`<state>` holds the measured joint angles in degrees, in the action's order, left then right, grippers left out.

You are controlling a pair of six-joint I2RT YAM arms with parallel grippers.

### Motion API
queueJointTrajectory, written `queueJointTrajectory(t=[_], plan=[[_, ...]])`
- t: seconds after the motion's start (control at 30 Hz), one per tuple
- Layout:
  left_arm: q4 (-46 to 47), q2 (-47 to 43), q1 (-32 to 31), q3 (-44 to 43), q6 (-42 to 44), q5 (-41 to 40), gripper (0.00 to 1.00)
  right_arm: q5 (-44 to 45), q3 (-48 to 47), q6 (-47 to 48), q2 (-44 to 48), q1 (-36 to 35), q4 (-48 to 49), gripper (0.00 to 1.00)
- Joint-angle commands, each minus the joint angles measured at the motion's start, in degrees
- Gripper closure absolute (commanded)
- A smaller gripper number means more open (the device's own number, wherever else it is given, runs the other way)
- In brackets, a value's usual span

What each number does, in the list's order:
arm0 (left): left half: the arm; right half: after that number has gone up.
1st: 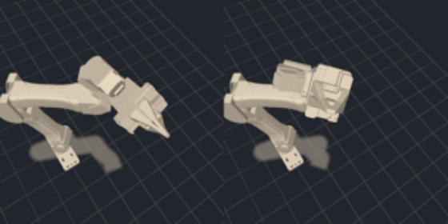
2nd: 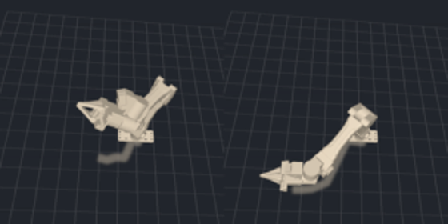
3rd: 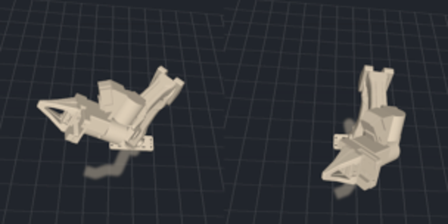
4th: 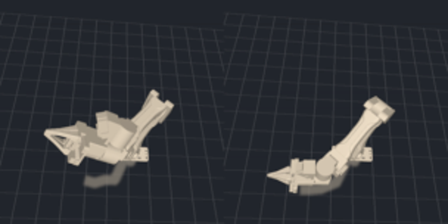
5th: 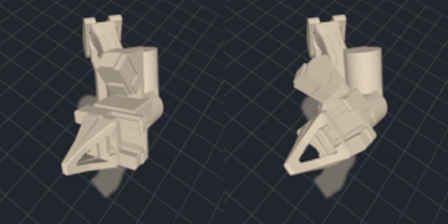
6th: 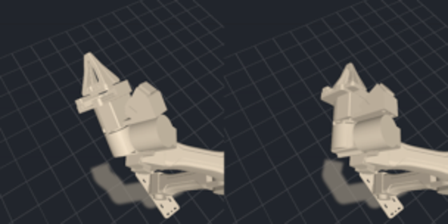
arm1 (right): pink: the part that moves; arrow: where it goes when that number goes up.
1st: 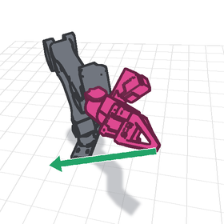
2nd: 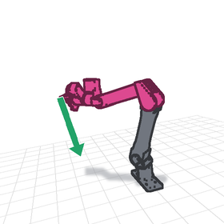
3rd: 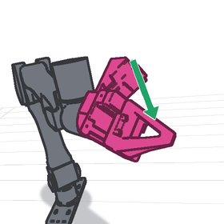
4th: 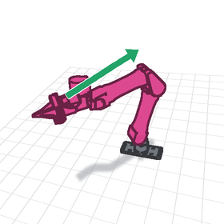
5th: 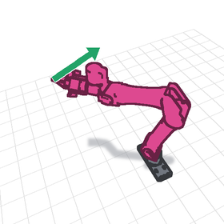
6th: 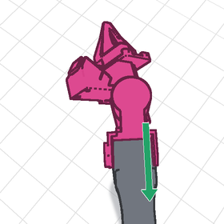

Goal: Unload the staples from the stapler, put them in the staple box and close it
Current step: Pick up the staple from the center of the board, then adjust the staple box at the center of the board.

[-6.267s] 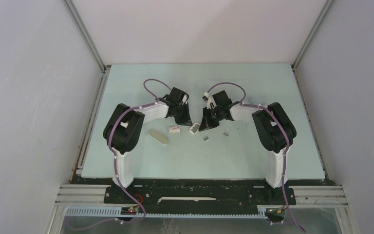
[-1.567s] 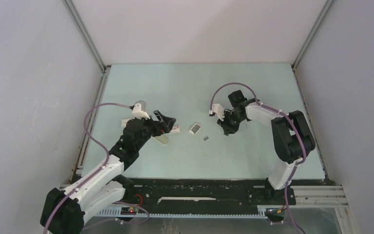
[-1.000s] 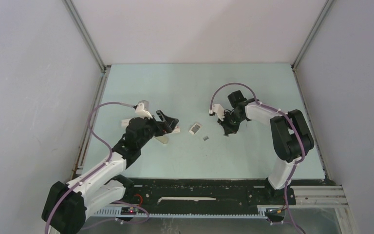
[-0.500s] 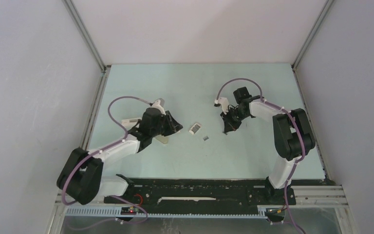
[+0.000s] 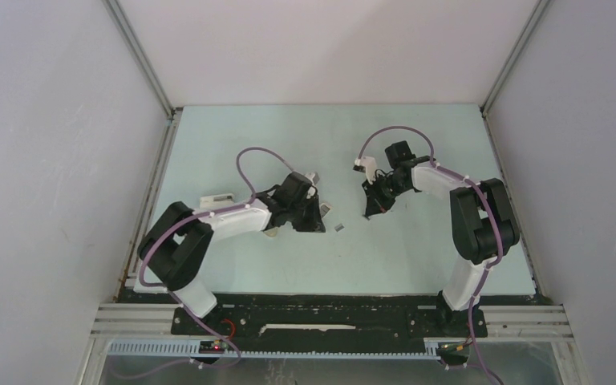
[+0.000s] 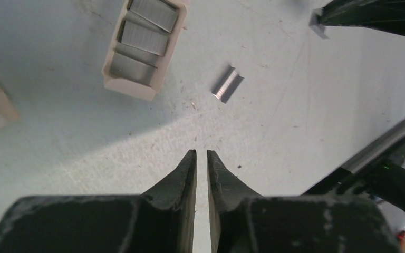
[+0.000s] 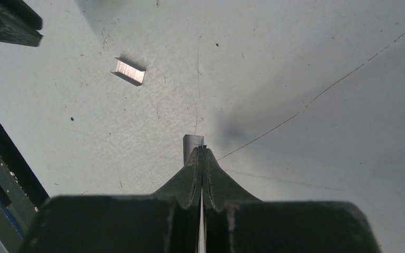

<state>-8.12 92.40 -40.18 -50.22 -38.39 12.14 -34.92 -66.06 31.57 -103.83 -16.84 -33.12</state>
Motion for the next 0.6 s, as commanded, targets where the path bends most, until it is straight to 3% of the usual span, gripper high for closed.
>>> queueJointTrajectory(t=[0.0, 0.27, 0.4, 0.57], plan=[[-9.44, 3.98, -1.47, -7.99, 4.25, -6.45, 0.83, -1.65, -1.76, -1.23, 2.44, 0.32, 1.04, 1.00], [-13.06, 9.73, -2.44, -14.11, 5.23, -13.47, 0.83, -1.56, -1.74, -1.32, 2.29, 0.54, 1.12, 1.00], [-13.06, 11.58, -2.68, -16.52, 5.81, -13.27, 0.84, -1.56, -1.73, -1.44, 2.20, 0.58, 1.20, 1.00], [-14.97, 13.82, -3.23, -18.53, 4.53, -15.65, 0.91, -1.65, -1.75, -1.45, 2.17, 0.53, 1.28, 1.00]])
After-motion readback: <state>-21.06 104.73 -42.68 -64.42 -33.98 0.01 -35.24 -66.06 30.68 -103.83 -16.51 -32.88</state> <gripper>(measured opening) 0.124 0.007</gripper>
